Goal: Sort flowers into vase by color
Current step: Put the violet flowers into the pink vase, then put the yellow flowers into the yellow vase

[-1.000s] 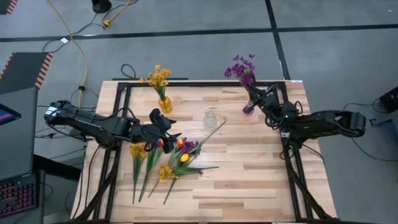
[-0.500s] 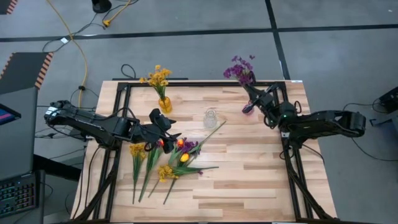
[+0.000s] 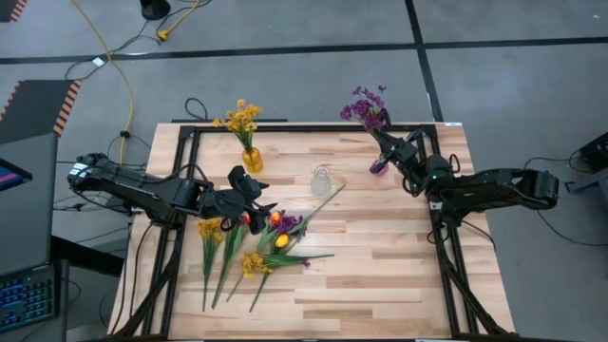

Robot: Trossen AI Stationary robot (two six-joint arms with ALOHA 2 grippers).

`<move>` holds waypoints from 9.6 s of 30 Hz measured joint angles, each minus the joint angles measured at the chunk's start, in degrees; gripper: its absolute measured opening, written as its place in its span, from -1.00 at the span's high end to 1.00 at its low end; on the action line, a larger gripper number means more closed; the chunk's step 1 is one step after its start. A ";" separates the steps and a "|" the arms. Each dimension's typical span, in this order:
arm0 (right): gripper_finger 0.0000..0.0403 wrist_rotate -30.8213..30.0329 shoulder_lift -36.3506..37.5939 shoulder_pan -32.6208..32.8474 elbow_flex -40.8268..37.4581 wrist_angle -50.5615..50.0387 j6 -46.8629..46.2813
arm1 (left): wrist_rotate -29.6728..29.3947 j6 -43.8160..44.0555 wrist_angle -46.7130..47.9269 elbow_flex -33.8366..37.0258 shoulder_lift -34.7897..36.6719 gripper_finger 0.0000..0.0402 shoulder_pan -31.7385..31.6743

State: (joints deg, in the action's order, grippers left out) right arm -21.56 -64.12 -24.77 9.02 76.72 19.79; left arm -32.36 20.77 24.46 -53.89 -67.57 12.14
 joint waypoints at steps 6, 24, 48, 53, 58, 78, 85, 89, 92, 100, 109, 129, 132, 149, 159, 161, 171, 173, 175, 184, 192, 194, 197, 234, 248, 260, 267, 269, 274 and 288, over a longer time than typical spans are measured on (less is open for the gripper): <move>0.79 0.00 0.00 0.00 0.00 -0.01 0.00 | 0.00 0.01 0.01 0.00 0.00 -0.34 0.00; 0.78 0.00 0.00 0.00 0.00 -0.01 0.13 | 0.00 -0.01 0.01 0.00 0.00 -0.34 0.00; 0.56 -3.04 0.02 -0.02 0.00 -6.22 0.13 | 0.00 -0.01 -0.01 0.00 0.02 -0.34 -0.02; 0.56 -3.04 0.02 -0.02 0.00 -6.54 0.11 | 0.00 -0.01 -0.01 0.00 0.02 -0.34 -0.01; 0.56 -3.04 0.02 -0.02 0.00 -6.58 0.11 | 0.00 -0.01 -0.01 0.00 0.02 -0.34 -0.02; -0.07 -4.15 0.11 0.00 0.00 -11.84 0.09 | 0.00 -0.01 -0.01 0.00 0.02 -0.34 -0.02; -0.12 -4.31 0.11 1.95 0.00 -12.16 0.17 | 0.01 -0.01 -0.01 0.00 0.02 -0.34 -0.01; -0.12 -5.34 0.11 4.11 0.00 -12.16 1.94 | 0.00 -0.01 -0.01 0.00 0.02 -0.34 -0.02; -0.12 -10.07 0.11 6.37 0.00 -12.14 3.17 | 0.00 -0.01 -0.01 0.00 0.02 -0.34 -0.02; -0.12 -24.19 0.11 11.32 0.00 -11.99 8.84 | 0.01 -0.01 -0.01 0.00 0.02 -0.34 -0.02; -0.12 -28.38 0.11 14.64 0.00 -11.97 9.18 | 0.01 -0.01 0.00 0.00 0.02 -0.34 -0.01; -0.12 -47.51 0.11 22.93 0.00 -11.51 9.39 | 0.02 -0.01 0.00 0.00 0.02 -0.34 -0.02; -0.12 -49.15 0.13 24.43 0.00 -11.51 9.42 | 0.02 -0.01 0.01 0.00 0.02 -0.34 0.00; -0.12 -61.61 5.49 42.64 7.27 -11.70 22.73 | 0.29 -0.01 0.01 0.00 0.02 -0.34 0.00; -0.12 -61.49 5.22 55.31 11.24 -13.92 22.73 | 0.52 -0.01 0.01 0.00 0.02 -0.34 0.00; -0.12 -61.29 5.22 57.47 12.38 -16.05 22.73 | 0.52 -0.01 0.01 0.00 0.02 -0.34 0.00; -0.09 -60.86 2.22 63.95 20.23 -28.33 22.75 | 0.52 -0.14 0.03 0.00 0.02 -0.34 0.00; -0.07 -60.81 0.78 64.42 22.33 -31.46 22.79 | 0.50 -0.15 0.02 0.00 0.02 -0.34 0.00; -0.05 -60.65 -0.82 64.54 24.45 -34.48 22.78 | 0.51 -0.17 0.03 0.00 0.02 -0.34 0.00; -0.02 -60.63 -7.63 62.52 33.99 -40.68 22.88 | 0.96 -0.19 0.07 0.00 0.02 -0.34 0.00; -0.02 -55.57 -11.68 58.95 36.63 -41.25 21.80 | 1.44 -0.19 0.51 0.00 0.02 -0.34 0.00; -0.02 -53.28 -12.34 58.29 36.64 -41.43 20.15 | 2.43 -0.19 0.55 0.00 0.02 -0.34 0.00; -0.02 -49.39 -13.00 57.43 36.68 -43.95 15.52 | 5.33 -0.21 0.55 0.00 0.02 -0.34 0.04; -0.02 -8.41 -13.05 48.98 36.68 -61.47 -12.88 | 14.69 10.54 -2.82 -0.02 -23.71 -0.34 15.19; -0.02 -8.41 -13.03 48.98 36.68 -61.71 -12.85 | 15.39 12.01 -5.25 -0.02 -30.14 -0.34 16.41; -0.02 -8.41 -13.00 49.00 36.68 -61.70 -12.81 | 16.87 14.46 -4.10 0.02 -30.10 0.18 16.41; -0.02 -8.41 -13.00 49.00 36.68 -61.71 -12.74 | 18.60 15.43 -4.19 0.02 -30.10 0.63 16.41; -0.02 -8.41 -13.00 49.00 36.68 -61.69 -12.74 | 18.53 15.48 -4.21 0.02 -30.10 0.77 16.41; -0.02 -8.24 -13.00 49.05 36.68 -61.71 -15.40 | 18.49 15.06 -4.43 -0.02 -29.92 0.97 16.39; -0.02 -7.77 -13.00 49.11 36.68 -61.71 -16.84 | 18.40 8.78 9.88 -13.79 -29.92 0.96 16.21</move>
State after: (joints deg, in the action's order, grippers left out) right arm -29.33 -77.12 24.34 45.69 15.00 2.95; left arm -13.96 29.54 34.34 -67.68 -97.49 28.35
